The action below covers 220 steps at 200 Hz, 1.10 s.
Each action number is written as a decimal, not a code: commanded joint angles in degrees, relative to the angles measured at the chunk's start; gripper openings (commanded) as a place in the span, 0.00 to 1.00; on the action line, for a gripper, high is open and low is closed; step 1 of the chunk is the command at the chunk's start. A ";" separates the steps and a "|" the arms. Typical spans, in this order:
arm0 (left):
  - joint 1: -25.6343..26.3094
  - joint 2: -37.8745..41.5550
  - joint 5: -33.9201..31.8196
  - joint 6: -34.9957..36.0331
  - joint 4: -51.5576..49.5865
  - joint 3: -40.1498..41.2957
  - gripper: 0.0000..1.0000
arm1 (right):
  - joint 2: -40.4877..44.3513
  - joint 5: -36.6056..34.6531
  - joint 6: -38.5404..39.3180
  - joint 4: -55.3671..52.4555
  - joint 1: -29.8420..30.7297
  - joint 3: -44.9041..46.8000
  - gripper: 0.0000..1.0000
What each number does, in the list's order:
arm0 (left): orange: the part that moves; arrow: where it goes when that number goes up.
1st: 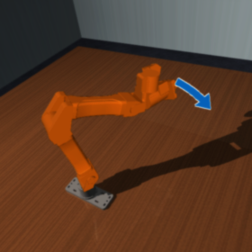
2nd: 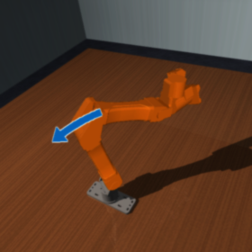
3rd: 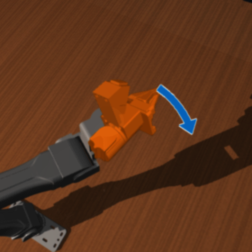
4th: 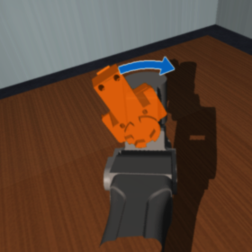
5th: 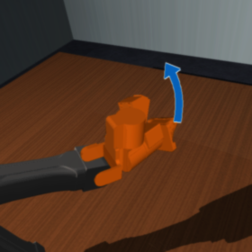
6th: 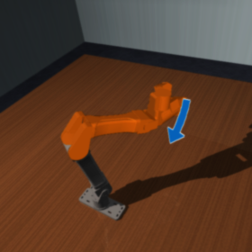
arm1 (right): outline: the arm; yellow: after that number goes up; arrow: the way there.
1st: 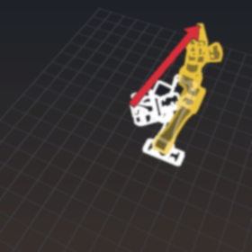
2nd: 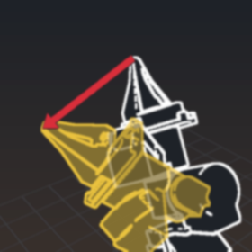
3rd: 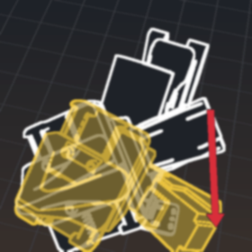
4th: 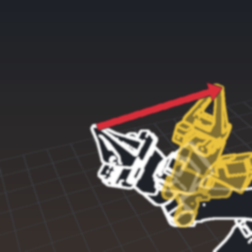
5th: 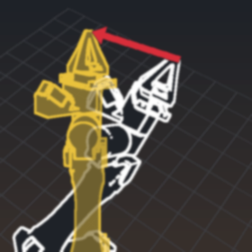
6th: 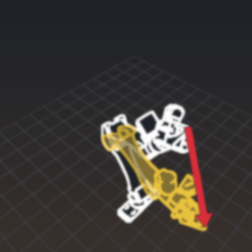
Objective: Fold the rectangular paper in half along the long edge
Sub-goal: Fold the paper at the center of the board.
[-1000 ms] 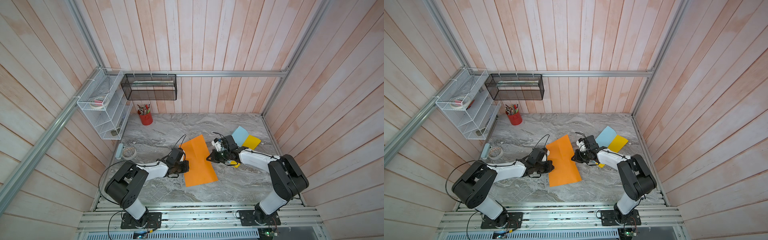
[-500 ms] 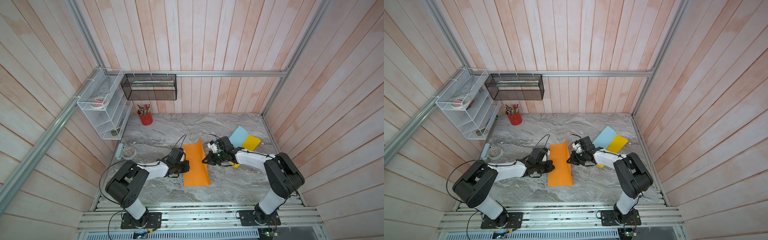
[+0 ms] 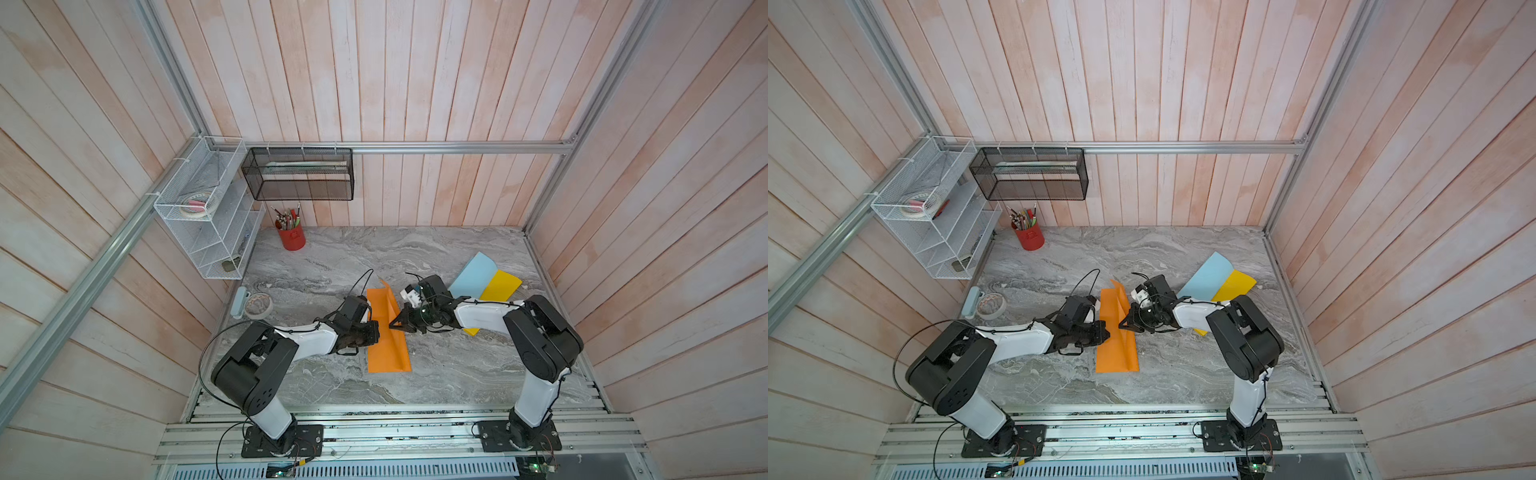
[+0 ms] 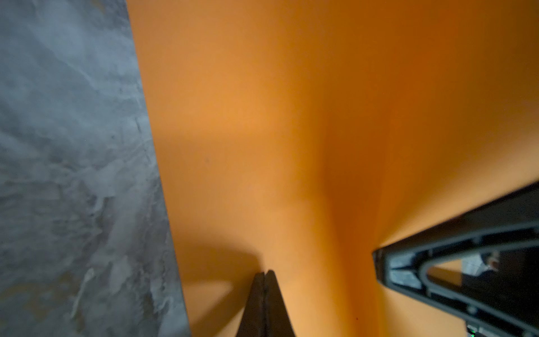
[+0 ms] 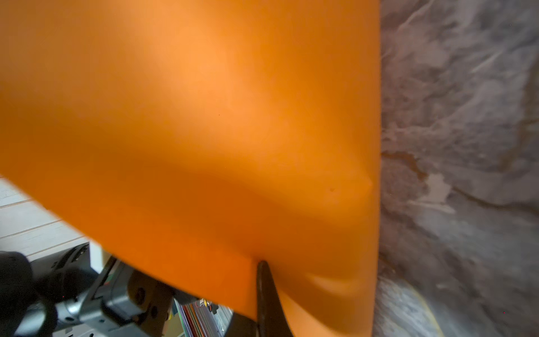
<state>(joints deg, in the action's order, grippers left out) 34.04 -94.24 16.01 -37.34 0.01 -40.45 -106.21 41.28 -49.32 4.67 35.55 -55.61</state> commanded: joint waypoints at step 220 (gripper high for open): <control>-5.19 13.25 -2.61 -1.21 -10.12 0.21 0.00 | -9.63 3.66 -2.04 7.14 0.90 -4.83 0.00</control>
<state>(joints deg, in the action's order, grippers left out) 30.92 -83.42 14.50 -38.35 -6.87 -41.71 -114.61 46.41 -53.91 15.25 35.99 -58.30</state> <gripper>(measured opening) 0.045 0.043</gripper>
